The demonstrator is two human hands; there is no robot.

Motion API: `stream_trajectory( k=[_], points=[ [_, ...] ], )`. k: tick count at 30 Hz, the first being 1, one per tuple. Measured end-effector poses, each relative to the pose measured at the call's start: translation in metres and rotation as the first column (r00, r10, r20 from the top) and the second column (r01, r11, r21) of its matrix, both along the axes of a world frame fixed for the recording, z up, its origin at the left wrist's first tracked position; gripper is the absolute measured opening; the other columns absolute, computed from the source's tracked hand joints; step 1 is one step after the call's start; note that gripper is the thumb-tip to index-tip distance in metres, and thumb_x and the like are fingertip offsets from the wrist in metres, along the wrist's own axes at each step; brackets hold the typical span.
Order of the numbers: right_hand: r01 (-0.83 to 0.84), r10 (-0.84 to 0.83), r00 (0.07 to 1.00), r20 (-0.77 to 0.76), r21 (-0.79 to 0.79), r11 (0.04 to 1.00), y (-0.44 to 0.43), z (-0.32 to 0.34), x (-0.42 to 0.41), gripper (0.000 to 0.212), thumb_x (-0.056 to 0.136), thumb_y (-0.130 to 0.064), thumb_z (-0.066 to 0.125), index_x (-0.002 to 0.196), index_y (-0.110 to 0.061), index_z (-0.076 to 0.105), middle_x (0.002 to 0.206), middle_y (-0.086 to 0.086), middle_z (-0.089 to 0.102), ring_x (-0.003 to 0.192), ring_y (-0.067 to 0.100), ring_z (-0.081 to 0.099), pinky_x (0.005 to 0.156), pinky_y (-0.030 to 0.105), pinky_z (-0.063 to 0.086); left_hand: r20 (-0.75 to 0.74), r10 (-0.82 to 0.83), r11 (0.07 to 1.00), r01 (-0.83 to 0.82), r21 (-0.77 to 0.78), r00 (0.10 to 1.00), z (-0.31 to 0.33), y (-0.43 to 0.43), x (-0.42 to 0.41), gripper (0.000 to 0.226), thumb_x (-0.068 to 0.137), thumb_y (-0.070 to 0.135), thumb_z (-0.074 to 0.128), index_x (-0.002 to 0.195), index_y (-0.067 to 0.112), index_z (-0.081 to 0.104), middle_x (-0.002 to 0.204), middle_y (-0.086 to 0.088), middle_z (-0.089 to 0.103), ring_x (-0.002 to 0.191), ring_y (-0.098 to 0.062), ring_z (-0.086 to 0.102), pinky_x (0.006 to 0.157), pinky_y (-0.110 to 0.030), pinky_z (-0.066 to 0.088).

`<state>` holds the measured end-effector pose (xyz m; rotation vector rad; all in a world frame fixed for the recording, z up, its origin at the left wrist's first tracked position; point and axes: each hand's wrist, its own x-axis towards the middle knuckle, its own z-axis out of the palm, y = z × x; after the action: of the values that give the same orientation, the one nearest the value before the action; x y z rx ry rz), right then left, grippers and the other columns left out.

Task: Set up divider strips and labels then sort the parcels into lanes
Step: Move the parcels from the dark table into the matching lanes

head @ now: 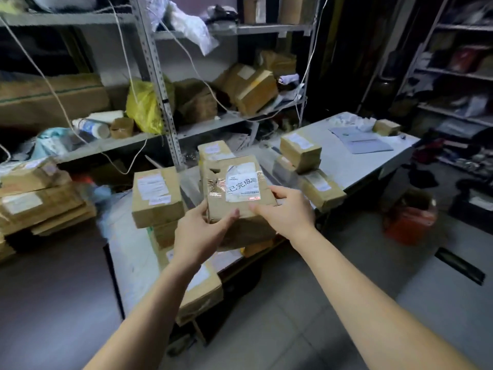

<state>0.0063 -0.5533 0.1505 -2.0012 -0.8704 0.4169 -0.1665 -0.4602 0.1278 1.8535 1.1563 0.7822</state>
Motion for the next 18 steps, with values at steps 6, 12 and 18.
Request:
stream_trajectory(
  k=[6,12,18],
  points=[
    [0.066,-0.066,0.997,-0.028,0.016,0.998,0.003,-0.009,0.108,0.031,0.068,-0.049,0.086,0.096,-0.042,0.075,0.079,-0.028,0.068,0.092,0.007,0.067,0.082,0.033,0.056,-0.045,-0.033,0.999,0.033,0.01,0.998,-0.004,0.004,0.114,0.059,0.073,0.076,0.065,0.124,0.047,0.065,0.107,0.019,0.073,0.1,-0.011,0.068,0.09,-0.039,0.058],
    [0.079,-0.08,0.997,-0.017,-0.028,0.996,0.047,-0.024,0.203,0.042,0.066,-0.052,0.084,0.107,-0.045,0.075,0.089,-0.025,0.074,0.089,0.007,0.069,0.078,0.034,0.059,0.018,0.016,0.998,-0.015,-0.068,1.0,-0.031,0.039,0.219,0.051,0.079,0.065,0.069,0.124,0.043,0.064,0.099,0.021,0.068,0.096,-0.009,0.064,0.085,-0.033,0.057],
    [-0.008,-0.001,0.997,-0.077,-0.121,0.993,0.113,-0.05,0.274,0.042,0.071,-0.044,0.086,0.111,-0.042,0.074,0.087,-0.031,0.069,0.095,0.0,0.064,0.09,0.039,0.057,0.002,0.076,0.984,-0.075,-0.161,0.997,-0.063,0.09,0.287,0.051,0.078,0.068,0.065,0.123,0.045,0.059,0.11,0.019,0.072,0.102,-0.009,0.068,0.086,-0.037,0.06]
  ],
)
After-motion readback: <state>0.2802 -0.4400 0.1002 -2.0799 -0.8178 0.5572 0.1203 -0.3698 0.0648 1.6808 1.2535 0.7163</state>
